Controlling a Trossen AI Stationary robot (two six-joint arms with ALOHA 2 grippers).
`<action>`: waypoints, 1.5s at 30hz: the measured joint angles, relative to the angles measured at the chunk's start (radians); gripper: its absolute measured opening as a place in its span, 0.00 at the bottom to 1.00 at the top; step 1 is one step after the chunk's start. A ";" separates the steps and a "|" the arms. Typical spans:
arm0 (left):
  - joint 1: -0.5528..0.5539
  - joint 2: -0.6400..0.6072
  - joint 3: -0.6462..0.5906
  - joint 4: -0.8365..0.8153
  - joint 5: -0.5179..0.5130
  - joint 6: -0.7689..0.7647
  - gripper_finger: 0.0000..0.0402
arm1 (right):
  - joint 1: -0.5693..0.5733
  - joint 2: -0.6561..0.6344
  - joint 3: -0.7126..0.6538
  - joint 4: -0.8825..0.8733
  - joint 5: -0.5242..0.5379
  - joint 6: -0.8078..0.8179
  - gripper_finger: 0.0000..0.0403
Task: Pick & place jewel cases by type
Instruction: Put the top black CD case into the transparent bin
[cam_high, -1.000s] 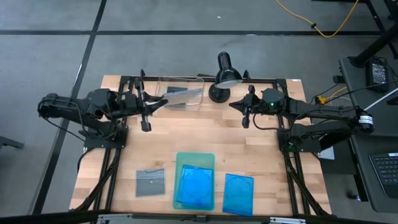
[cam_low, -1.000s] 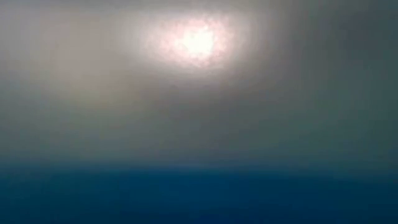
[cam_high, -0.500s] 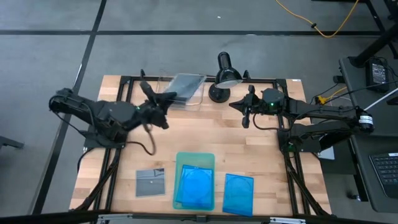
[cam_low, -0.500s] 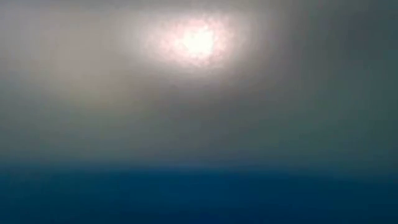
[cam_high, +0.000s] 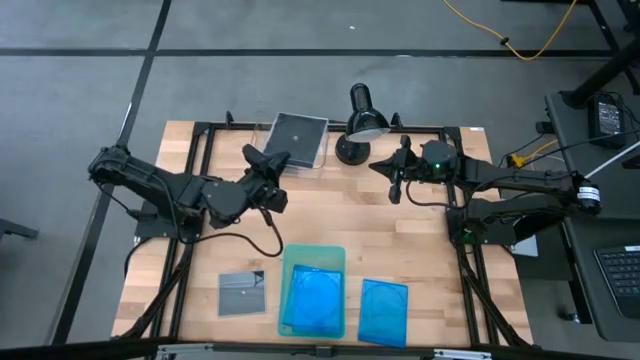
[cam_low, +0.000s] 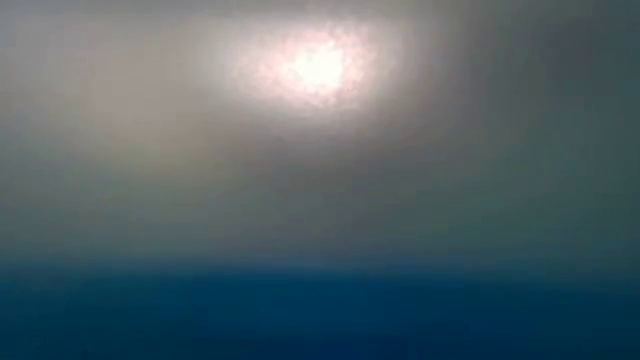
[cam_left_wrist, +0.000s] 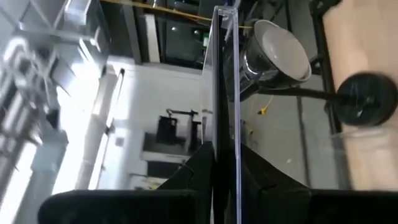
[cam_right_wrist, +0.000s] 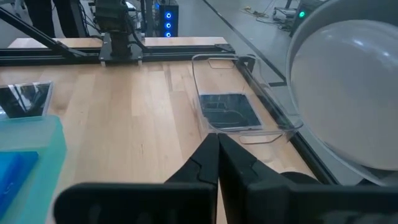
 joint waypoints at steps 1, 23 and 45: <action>0.002 -0.002 0.000 0.000 -0.004 -0.041 0.07 | 0.000 0.000 0.000 0.000 0.000 0.000 0.01; 0.116 -0.187 0.000 -0.023 0.273 -1.469 0.07 | 0.000 0.000 0.000 -0.006 -0.002 -0.003 0.01; 0.304 -0.215 -0.005 -0.558 0.347 -2.021 0.07 | 0.000 0.000 0.000 -0.044 -0.038 -0.059 0.01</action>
